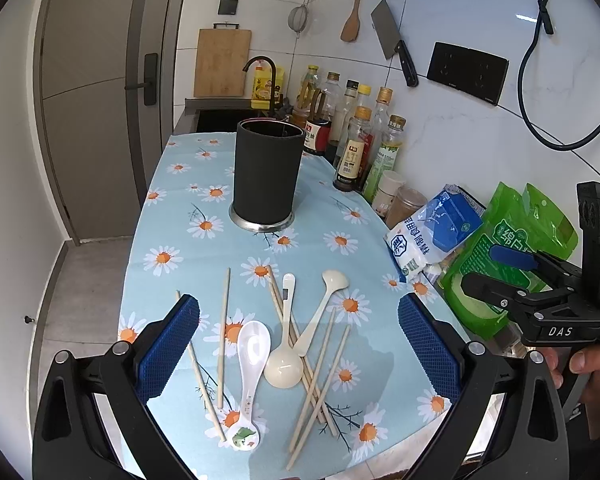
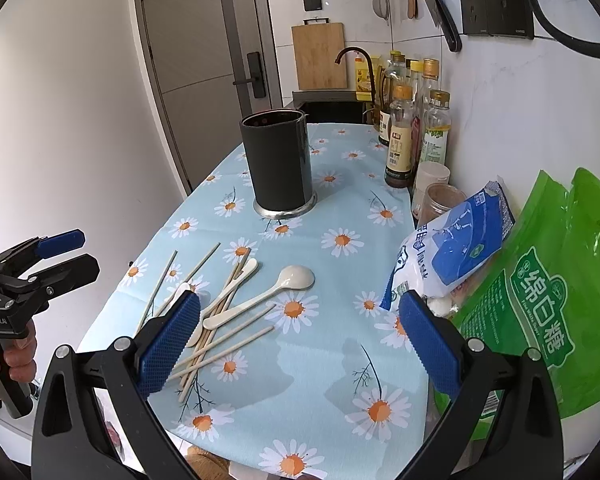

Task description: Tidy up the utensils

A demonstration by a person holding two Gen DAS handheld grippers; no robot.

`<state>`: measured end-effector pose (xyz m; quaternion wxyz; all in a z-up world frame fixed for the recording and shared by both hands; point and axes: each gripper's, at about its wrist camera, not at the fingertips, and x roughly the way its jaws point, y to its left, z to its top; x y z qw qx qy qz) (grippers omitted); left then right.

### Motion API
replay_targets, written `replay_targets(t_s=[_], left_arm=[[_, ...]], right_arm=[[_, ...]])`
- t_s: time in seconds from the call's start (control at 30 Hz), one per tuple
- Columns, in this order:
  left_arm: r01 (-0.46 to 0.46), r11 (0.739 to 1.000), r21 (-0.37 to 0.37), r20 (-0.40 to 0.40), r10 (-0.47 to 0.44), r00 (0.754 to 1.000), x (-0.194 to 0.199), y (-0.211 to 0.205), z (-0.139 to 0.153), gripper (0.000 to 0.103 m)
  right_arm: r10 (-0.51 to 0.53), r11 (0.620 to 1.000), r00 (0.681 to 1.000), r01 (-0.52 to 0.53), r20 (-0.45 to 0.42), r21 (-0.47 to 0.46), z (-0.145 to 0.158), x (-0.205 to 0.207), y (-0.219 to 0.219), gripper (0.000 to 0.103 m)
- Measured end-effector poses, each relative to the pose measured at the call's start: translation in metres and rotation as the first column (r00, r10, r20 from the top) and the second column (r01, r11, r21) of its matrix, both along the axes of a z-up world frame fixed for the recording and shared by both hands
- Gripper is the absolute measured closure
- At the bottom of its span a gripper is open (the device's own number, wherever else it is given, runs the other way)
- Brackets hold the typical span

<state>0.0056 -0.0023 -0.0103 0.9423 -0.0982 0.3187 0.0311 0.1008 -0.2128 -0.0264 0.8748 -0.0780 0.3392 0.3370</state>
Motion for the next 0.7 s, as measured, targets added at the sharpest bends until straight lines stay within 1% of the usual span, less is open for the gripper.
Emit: replay_targets(t_s=[0.7], left_arm=[[-0.009, 1.0, -0.001, -0.029, 0.009, 1.0, -0.014, 0.002, -0.001, 0.006]], right_arm=[[0.021, 1.0, 0.999, -0.021, -0.025, -0.009, -0.002, -0.009, 0.0, 0.004]])
